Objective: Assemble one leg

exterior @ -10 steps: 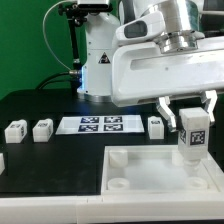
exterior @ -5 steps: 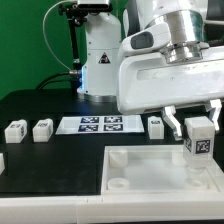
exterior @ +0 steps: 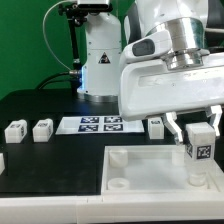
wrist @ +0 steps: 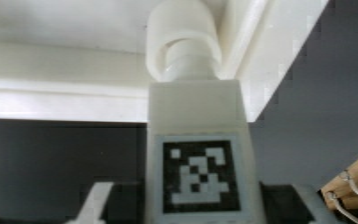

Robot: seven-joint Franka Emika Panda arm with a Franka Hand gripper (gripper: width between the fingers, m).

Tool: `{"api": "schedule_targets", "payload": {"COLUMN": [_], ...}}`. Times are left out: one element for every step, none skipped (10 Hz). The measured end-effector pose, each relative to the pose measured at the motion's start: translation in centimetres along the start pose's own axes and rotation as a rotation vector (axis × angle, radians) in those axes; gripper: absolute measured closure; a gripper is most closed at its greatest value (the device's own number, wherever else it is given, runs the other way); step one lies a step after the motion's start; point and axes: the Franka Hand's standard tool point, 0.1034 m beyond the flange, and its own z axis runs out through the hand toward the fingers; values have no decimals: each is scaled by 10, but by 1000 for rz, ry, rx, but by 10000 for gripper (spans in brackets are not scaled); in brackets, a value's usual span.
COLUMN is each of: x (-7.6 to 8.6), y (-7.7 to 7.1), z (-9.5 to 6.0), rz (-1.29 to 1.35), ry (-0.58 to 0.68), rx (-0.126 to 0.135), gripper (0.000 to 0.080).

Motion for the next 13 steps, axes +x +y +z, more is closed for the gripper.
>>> {"api": "schedule_targets", "payload": {"x": [-5,-6,-8,-9,-9,-9,-9,-9,-9,-9,-9,-9,-9], "y": [0,0,0,0,0,0,0,0,0,0,0,0,0], "z": [3,4,5,7,7,7,7,7,7,7,7,7,7], "rz": [0,0,0,0,0,-1,-2,-2,-2,-3,-3,-4,-5], "ry": [-7,-10,-13,-16,-15,-15,-15,-15,-15,-15,-15,-15,-15], "rx": [0,0,0,0,0,0,0,0,0,0,0,0,0], "gripper": [506,506,506,506,506,408,408,231,231,167,155,155,151]}}
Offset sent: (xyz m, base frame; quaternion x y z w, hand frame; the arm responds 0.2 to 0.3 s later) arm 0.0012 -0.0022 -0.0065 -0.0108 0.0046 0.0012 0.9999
